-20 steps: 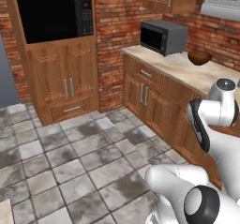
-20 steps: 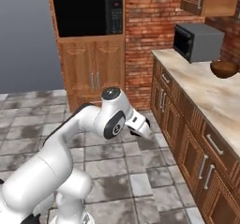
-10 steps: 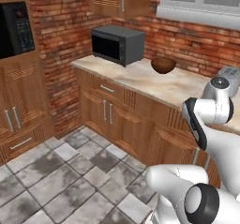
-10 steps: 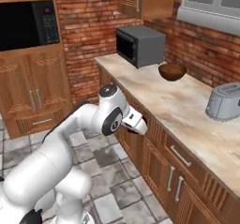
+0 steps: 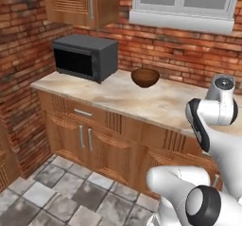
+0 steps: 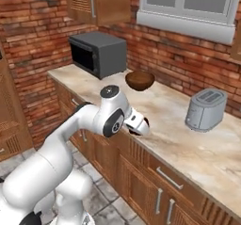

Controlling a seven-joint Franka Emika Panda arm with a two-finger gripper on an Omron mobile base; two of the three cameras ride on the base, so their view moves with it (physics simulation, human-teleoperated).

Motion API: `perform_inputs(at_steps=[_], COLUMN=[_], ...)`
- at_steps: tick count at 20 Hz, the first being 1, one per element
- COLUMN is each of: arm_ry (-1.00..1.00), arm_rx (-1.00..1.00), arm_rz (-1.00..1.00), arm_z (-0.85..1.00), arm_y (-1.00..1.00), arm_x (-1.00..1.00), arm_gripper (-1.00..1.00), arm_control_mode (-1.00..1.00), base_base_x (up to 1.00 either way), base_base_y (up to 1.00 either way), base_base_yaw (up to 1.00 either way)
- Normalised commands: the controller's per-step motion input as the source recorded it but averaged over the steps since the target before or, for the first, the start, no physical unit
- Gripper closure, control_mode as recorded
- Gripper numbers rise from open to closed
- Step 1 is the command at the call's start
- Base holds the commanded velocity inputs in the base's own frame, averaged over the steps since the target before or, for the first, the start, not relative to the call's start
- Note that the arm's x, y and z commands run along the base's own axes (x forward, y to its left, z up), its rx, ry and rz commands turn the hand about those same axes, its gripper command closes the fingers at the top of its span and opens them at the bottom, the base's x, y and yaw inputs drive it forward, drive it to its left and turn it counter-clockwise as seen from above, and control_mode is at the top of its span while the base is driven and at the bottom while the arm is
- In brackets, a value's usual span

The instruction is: Clear the mugs and bowl far away from the sink.

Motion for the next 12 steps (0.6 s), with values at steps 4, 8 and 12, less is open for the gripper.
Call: perform_inputs(at_steps=[4, 8, 12], arm_ry=[0.00, 0.00, 0.00], arm_rx=[0.00, 0.00, 0.00], arm_rz=[0.00, 0.00, 0.00], arm_z=[0.00, 0.00, 0.00], arm_y=[0.00, 0.00, 0.00], arm_x=[0.00, 0.00, 0.00], arm_gripper=[1.00, 1.00, 1.00], arm_control_mode=[1.00, 1.00, 1.00], base_base_x=[0.90, 0.76, 0.57], base_base_y=[0.10, 0.12, 0.06], base_base_yaw=[-0.32, -0.23, -0.16])
